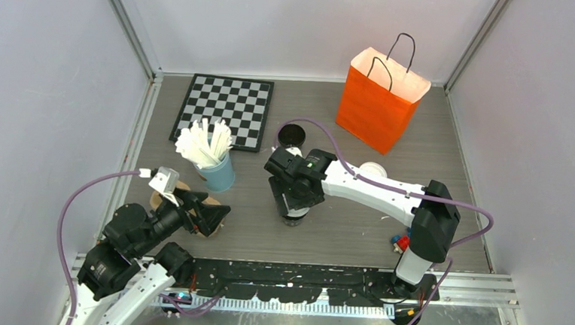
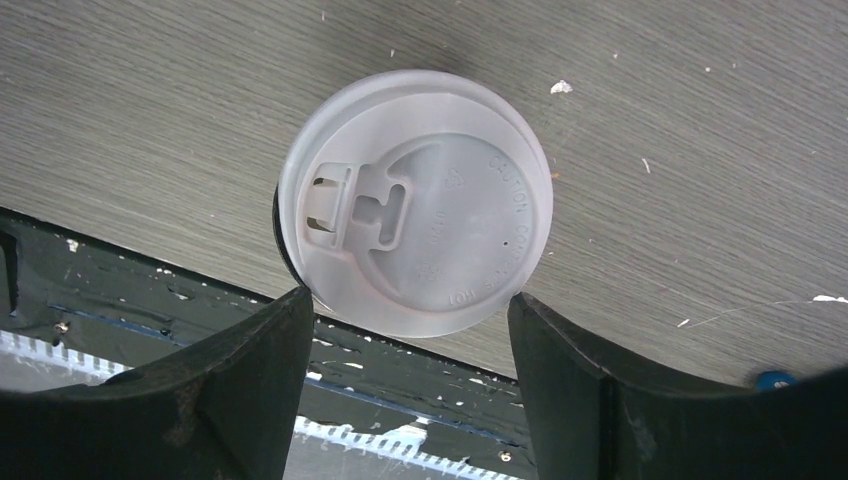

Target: Pack the takeout coffee

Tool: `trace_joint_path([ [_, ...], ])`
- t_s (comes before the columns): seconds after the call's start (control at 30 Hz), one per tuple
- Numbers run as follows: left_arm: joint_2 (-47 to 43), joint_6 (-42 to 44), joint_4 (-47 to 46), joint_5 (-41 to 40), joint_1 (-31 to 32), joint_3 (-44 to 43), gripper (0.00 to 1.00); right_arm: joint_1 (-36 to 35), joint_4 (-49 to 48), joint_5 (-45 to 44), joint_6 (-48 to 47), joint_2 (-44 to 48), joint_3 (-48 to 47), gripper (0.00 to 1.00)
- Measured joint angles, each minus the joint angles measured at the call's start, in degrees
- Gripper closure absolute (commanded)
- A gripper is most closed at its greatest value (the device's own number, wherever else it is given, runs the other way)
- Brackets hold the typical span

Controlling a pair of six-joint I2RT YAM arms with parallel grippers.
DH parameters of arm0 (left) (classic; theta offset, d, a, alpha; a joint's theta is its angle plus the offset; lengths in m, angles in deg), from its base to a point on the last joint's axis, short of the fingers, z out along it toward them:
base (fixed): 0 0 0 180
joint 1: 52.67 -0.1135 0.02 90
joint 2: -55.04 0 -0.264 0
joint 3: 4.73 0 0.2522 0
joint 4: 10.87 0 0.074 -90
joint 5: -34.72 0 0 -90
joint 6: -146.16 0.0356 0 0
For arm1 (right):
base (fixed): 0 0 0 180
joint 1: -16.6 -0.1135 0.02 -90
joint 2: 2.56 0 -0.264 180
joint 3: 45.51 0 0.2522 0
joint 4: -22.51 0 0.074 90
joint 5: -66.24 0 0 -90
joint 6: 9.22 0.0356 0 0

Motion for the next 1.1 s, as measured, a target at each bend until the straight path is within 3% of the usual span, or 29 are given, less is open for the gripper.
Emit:
trace_joint_path([
  [0.33,9.0,-0.5,-0.5,1.1,0.0,0.0,0.21,0.0,-1.0,1.1,0.5,0.2,2.0,0.27],
  [0.6,13.1,-6.3,-5.2,3.8,0.0,1.6,0.28,0.0,-2.4,1.8,0.9,2.2,4.0,0.27],
  [1.1,17.0,-19.0,-17.2,7.3,0.0,12.1,0.26,0.0,-5.7,3.9,0.7,4.5,6.7,0.26],
])
